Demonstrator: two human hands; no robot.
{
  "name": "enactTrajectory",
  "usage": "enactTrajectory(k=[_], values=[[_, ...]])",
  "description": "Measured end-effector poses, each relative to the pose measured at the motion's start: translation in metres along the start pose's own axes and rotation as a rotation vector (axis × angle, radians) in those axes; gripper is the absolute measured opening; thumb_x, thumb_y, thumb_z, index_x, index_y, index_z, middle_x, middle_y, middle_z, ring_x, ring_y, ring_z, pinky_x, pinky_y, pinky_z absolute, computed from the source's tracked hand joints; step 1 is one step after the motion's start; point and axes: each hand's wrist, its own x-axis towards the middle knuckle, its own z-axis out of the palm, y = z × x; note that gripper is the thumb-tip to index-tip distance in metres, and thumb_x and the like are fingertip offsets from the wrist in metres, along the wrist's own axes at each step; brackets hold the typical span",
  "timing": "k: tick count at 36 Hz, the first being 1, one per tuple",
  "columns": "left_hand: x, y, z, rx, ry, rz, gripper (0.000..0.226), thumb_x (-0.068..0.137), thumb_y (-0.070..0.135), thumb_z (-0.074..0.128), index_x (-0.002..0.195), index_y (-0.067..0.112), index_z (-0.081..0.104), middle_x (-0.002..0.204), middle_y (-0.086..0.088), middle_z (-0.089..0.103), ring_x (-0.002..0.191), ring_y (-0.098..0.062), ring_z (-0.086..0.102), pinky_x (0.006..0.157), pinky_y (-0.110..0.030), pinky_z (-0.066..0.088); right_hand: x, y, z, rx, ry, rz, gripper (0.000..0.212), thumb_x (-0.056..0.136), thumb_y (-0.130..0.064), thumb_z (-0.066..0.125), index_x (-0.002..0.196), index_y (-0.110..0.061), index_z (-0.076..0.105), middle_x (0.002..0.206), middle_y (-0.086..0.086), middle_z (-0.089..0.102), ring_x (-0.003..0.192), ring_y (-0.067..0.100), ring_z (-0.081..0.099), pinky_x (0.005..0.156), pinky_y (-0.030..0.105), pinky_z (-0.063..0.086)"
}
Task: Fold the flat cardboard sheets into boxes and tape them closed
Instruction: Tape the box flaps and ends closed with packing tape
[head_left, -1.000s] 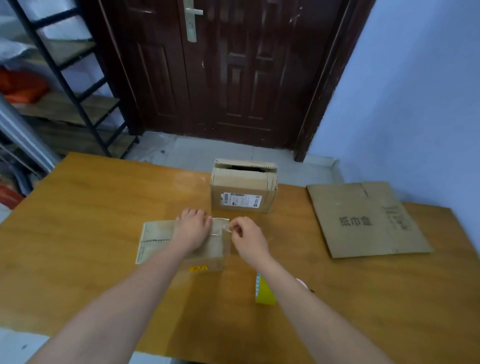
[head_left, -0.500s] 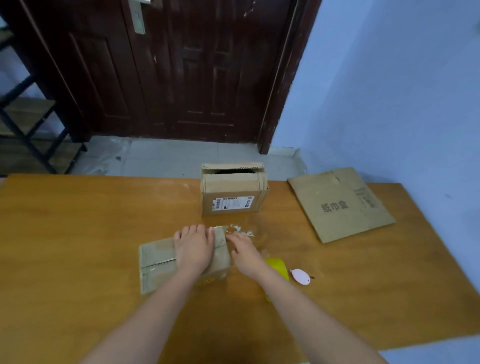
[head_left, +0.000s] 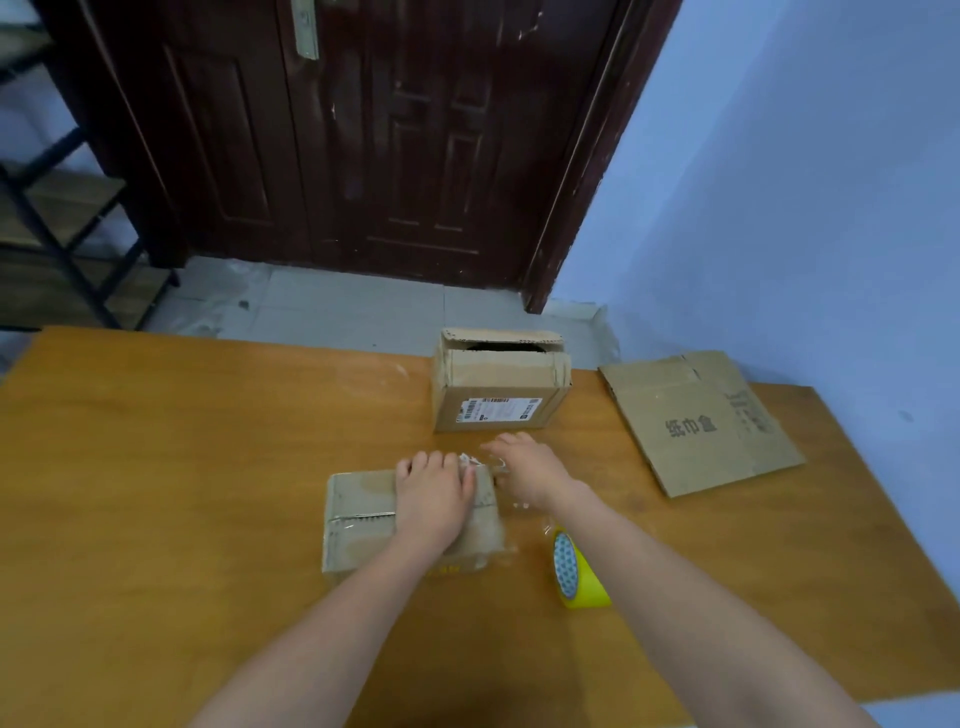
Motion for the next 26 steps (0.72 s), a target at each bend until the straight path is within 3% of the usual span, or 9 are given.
enactTrajectory(k=[3,6,10,12,15,18,20,23,26], values=[[0.0,-0.004,-0.005,0.012,-0.045,0.054,0.043,0.1,0.043,0.022,0.111,0.02,0.056,0.114,0.001,0.059,0.109,-0.021,0.046,0.092,-0.035,0.027,0.007,-0.003,-0.002,-0.112,-0.105,-0.057,0.028,0.089,-0.017,0.053,0.115,-0.018,0.061,0.12,0.004,0.06,0.114,0.027,0.05,0.091,0.039,0.041],[-0.003,-0.006,-0.01,0.017,-0.064,0.096,0.043,0.1,0.043,0.021,0.112,0.02,0.055,0.115,0.001,0.058,0.108,-0.021,0.046,0.092,-0.034,0.027,0.008,-0.004,-0.001,-0.141,-0.165,-0.084,0.016,0.089,-0.018,0.052,0.098,-0.012,0.063,0.108,0.009,0.065,0.103,0.029,0.057,0.077,0.034,0.04],[-0.004,-0.006,-0.012,0.017,-0.086,0.103,0.043,0.1,0.043,0.022,0.111,0.019,0.056,0.114,0.001,0.059,0.109,-0.021,0.046,0.093,-0.035,0.027,0.01,-0.004,-0.003,-0.093,-0.205,-0.07,0.011,0.087,-0.017,0.052,0.081,-0.013,0.06,0.103,0.014,0.066,0.096,0.031,0.06,0.073,0.034,0.045],[-0.003,-0.005,-0.011,0.02,-0.086,0.102,0.043,0.1,0.043,0.022,0.111,0.019,0.056,0.114,0.001,0.059,0.108,-0.021,0.046,0.093,-0.035,0.028,0.01,-0.002,-0.004,-0.036,-0.216,-0.072,0.021,0.086,-0.017,0.052,0.066,-0.017,0.051,0.099,0.014,0.066,0.09,0.032,0.062,0.072,0.036,0.051],[-0.003,-0.006,-0.009,0.023,-0.05,0.105,0.057,0.096,0.048,0.01,0.107,0.018,0.058,0.11,0.0,0.06,0.104,-0.021,0.048,0.091,-0.036,0.029,0.008,0.0,-0.006,0.011,-0.221,-0.066,0.014,0.088,-0.018,0.053,0.076,-0.014,0.061,0.092,0.011,0.065,0.086,0.029,0.059,0.072,0.035,0.05],[-0.004,-0.006,-0.006,0.019,0.004,0.11,0.078,0.08,0.051,-0.008,0.104,0.018,0.059,0.105,0.0,0.062,0.101,-0.022,0.05,0.088,-0.036,0.029,0.007,0.004,-0.006,0.062,-0.241,-0.071,0.027,0.088,-0.02,0.056,0.062,-0.019,0.049,0.078,0.006,0.056,0.079,0.027,0.056,0.072,0.035,0.049],[-0.004,-0.005,-0.005,0.013,0.003,0.101,0.077,0.081,0.051,-0.006,0.102,0.017,0.06,0.103,-0.001,0.062,0.1,-0.023,0.05,0.087,-0.036,0.028,0.006,0.007,-0.007,0.102,-0.283,-0.066,0.026,0.088,-0.022,0.059,0.064,-0.022,0.05,0.078,0.004,0.057,0.079,0.026,0.059,0.073,0.036,0.052],[-0.002,-0.006,-0.002,0.016,-0.022,0.083,0.062,0.092,0.048,0.009,0.1,0.016,0.061,0.101,-0.001,0.062,0.099,-0.024,0.051,0.087,-0.037,0.029,0.005,0.009,-0.01,0.185,-0.31,-0.047,0.008,0.09,-0.022,0.056,0.087,-0.02,0.063,0.083,0.004,0.058,0.08,0.025,0.057,0.072,0.034,0.052],[-0.003,-0.007,-0.001,0.0,-0.002,0.082,0.063,0.088,0.048,0.01,0.089,0.012,0.063,0.091,-0.005,0.065,0.09,-0.028,0.055,0.081,-0.038,0.033,0.003,0.007,-0.008,0.195,-0.243,-0.03,0.018,0.091,-0.022,0.054,0.095,-0.014,0.07,0.081,0.005,0.057,0.082,0.027,0.059,0.075,0.036,0.053]])
